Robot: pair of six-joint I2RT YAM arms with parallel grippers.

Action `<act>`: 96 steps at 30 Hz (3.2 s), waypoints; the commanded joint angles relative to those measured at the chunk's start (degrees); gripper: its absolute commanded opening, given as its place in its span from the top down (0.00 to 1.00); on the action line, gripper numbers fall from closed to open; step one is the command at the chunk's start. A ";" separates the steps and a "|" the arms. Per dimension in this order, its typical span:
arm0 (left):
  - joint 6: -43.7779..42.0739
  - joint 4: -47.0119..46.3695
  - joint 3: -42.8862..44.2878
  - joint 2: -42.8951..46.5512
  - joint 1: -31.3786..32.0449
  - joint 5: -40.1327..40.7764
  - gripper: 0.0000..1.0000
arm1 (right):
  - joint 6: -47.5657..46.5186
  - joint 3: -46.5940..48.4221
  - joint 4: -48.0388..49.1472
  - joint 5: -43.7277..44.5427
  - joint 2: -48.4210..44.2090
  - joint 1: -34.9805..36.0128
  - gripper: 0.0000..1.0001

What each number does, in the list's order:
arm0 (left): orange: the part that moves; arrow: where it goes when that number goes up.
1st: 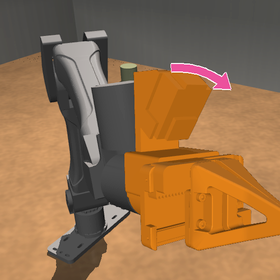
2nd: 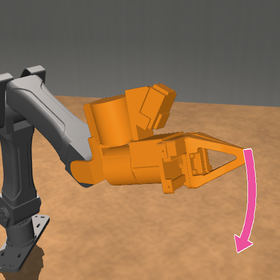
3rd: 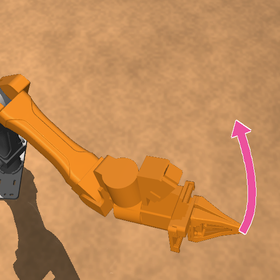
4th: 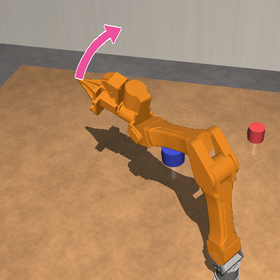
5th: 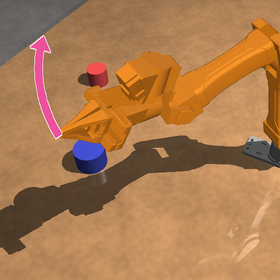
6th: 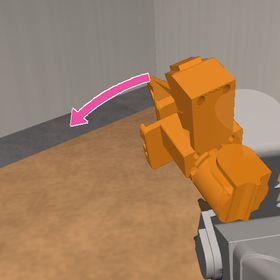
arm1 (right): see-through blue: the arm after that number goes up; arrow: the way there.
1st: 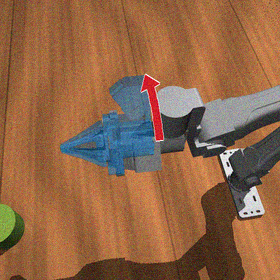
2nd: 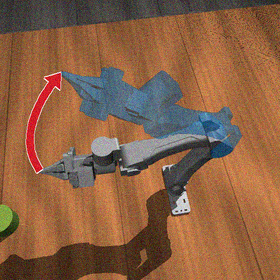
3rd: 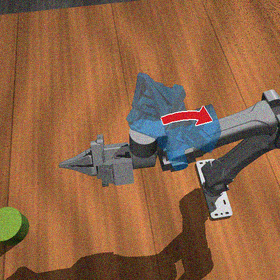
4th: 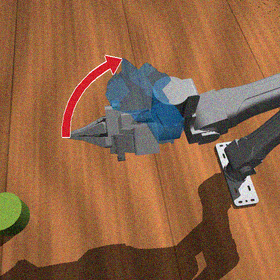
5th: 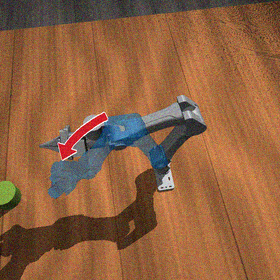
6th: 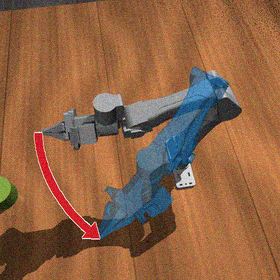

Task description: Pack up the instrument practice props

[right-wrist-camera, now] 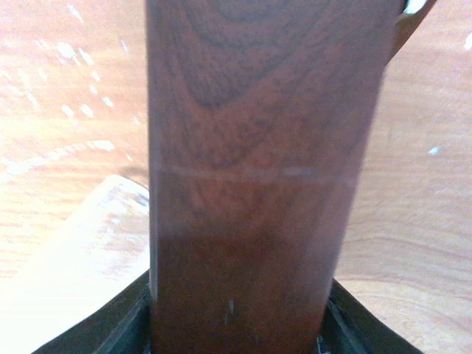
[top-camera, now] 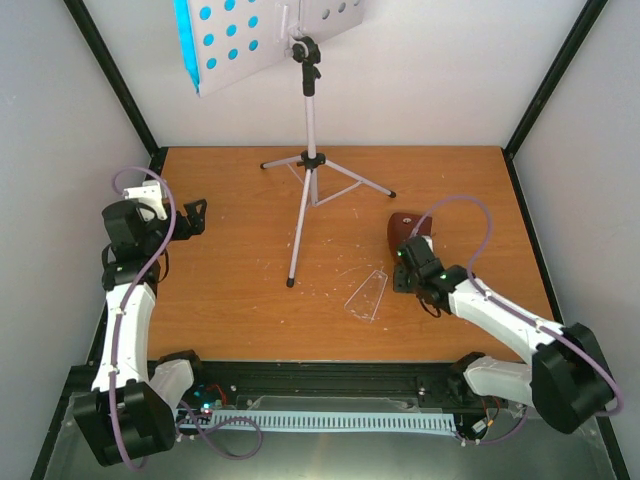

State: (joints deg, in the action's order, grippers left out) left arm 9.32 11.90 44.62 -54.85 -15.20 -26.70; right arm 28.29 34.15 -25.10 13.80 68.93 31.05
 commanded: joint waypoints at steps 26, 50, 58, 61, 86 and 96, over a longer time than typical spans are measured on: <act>1.93 -0.74 0.91 3.07 0.08 -4.17 0.01 | -6.13 26.85 -10.59 8.50 -0.39 0.77 0.37; 3.10 -2.23 0.13 0.67 0.17 -8.77 0.00 | 2.25 17.92 16.00 -44.16 10.31 -42.24 0.29; 3.02 -2.23 0.38 -1.05 0.17 -8.95 0.01 | 0.98 24.52 18.10 -48.94 27.73 -42.37 0.40; 2.90 -2.11 0.41 -1.39 0.17 -8.56 0.00 | 0.47 26.99 17.52 -52.72 32.98 -42.10 0.46; 3.15 -2.23 0.45 -3.27 0.17 -8.96 0.01 | 4.27 6.73 22.78 -48.35 21.31 -23.71 0.52; 2.75 -2.23 1.17 -3.54 0.17 -7.76 0.01 | 7.03 1.53 25.41 -46.30 17.40 -14.84 0.51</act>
State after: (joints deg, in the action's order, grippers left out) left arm 11.88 11.11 44.60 -58.17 -15.18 -34.89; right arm 33.87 37.06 -1.67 -33.32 86.43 12.32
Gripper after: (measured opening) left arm 0.995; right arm 0.488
